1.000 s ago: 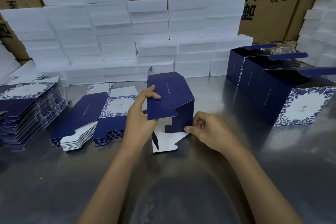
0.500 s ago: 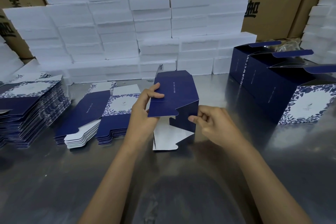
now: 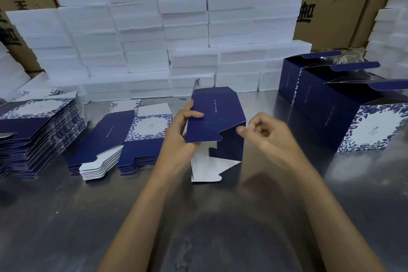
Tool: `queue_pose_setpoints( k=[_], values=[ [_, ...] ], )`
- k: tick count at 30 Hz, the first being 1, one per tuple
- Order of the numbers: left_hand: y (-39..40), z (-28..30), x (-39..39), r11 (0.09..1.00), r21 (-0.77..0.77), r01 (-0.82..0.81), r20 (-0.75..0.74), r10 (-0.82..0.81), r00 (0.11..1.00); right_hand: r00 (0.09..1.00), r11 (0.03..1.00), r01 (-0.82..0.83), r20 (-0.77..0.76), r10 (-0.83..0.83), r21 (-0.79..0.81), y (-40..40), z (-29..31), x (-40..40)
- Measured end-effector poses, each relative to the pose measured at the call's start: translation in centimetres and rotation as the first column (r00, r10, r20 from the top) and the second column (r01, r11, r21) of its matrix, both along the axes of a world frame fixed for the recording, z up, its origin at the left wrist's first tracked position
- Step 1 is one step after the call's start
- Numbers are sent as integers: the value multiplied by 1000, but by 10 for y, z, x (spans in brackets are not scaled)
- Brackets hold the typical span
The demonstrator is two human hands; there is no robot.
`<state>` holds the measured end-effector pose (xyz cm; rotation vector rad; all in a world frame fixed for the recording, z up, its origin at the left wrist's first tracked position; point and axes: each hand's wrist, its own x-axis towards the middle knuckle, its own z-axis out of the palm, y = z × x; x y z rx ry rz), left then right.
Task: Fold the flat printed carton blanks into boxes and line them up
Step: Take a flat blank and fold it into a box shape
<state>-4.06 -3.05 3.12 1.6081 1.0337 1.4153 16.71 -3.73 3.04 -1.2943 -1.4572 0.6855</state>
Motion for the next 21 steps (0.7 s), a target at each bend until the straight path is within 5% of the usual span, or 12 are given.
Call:
queue_pose_setpoints(
  k=[3, 7, 13, 18, 21],
  values=[
    [-1, -1, 1, 998, -23, 65, -1, -65, 998, 986, 996, 44, -161, -31, 77, -5, 10, -5],
    [0, -5, 2, 981, -69, 180, -55, -184, 981, 998, 997, -69, -6, 69, 44, -7, 5, -16],
    [4, -3, -14, 934, -192, 300, -217, -339, 915, 999, 992, -36, -6, 37, 117, 0, -6, -15],
    [-1, -3, 3, 999, -44, -11, -146, 5, 989, 997, 983, 17, -83, -2, 185, 2, -9, -18],
    [-1, -6, 10, 997, -4, -76, -52, 76, 996, 993, 986, 3, -117, 17, 168, 2, -6, -18]
  ],
)
